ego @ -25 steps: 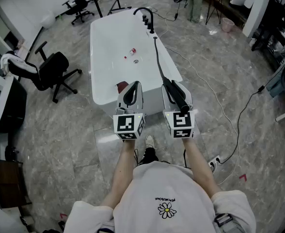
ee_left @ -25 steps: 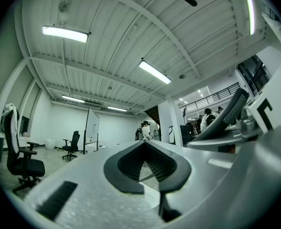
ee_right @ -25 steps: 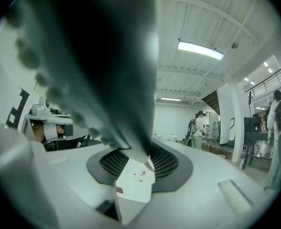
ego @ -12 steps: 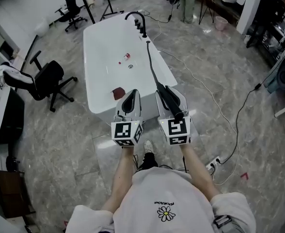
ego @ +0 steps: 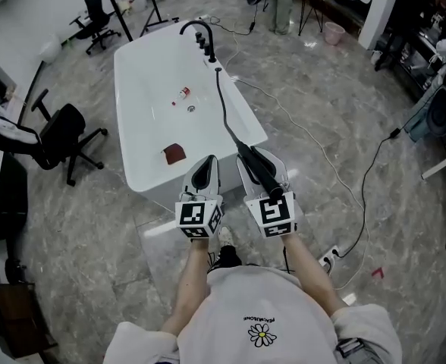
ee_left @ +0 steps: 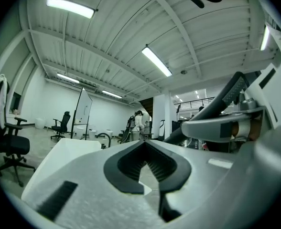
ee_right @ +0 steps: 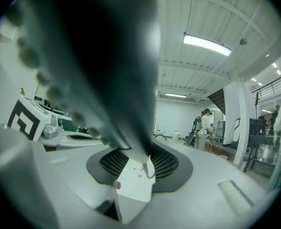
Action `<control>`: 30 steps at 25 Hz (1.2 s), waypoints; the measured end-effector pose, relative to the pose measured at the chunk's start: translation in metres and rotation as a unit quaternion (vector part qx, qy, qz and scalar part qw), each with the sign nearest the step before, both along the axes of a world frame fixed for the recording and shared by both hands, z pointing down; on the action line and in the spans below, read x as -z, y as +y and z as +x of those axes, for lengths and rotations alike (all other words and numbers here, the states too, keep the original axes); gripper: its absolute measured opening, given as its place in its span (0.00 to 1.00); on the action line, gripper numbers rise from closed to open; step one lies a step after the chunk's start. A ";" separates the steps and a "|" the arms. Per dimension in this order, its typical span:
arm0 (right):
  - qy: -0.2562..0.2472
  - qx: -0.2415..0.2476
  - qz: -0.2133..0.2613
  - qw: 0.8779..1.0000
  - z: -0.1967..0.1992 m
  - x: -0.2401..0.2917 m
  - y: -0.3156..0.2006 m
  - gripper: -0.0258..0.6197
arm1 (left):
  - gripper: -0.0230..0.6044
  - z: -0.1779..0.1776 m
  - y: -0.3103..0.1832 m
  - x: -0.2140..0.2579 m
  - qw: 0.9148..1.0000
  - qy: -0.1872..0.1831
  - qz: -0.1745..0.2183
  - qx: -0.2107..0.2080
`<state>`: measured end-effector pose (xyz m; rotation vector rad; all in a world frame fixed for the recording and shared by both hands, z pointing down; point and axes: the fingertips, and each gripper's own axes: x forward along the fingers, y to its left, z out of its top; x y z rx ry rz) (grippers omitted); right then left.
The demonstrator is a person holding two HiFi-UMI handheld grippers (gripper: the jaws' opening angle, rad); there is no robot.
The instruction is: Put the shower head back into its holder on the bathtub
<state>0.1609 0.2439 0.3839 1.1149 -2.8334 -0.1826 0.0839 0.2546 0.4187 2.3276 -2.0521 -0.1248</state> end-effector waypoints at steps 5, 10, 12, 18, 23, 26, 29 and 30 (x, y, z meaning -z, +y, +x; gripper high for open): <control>0.025 -0.020 -0.030 0.999 -0.015 -0.024 -0.049 0.25 | 0.04 -0.032 -0.038 -0.012 1.000 0.017 -0.013 0.007; 0.023 -0.034 -0.022 0.999 -0.055 -0.011 -0.094 0.25 | 0.04 -0.086 -0.075 -0.017 0.999 0.026 -0.024 0.006; 0.028 -0.041 -0.023 0.999 -0.074 -0.013 -0.115 0.25 | 0.04 -0.106 -0.089 -0.022 0.999 0.032 -0.028 0.002; 0.046 -0.042 -0.034 0.997 -0.122 -0.026 -0.149 0.25 | 0.04 -0.140 -0.110 -0.053 0.997 0.034 -0.064 -0.012; 0.061 -0.031 -0.047 0.997 -0.148 -0.040 -0.163 0.25 | 0.04 -0.168 -0.116 -0.074 0.995 0.047 -0.087 0.002; 0.062 -0.020 -0.046 0.997 -0.160 -0.038 -0.173 0.25 | 0.04 -0.184 -0.122 -0.082 0.994 0.060 -0.092 0.020; 0.065 -0.012 -0.046 0.997 -0.170 -0.039 -0.190 0.25 | 0.04 -0.191 -0.136 -0.090 0.993 0.060 -0.102 0.024; 0.064 -0.011 -0.047 0.997 -0.172 -0.039 -0.198 0.25 | 0.04 -0.191 -0.143 -0.092 0.992 0.059 -0.105 0.024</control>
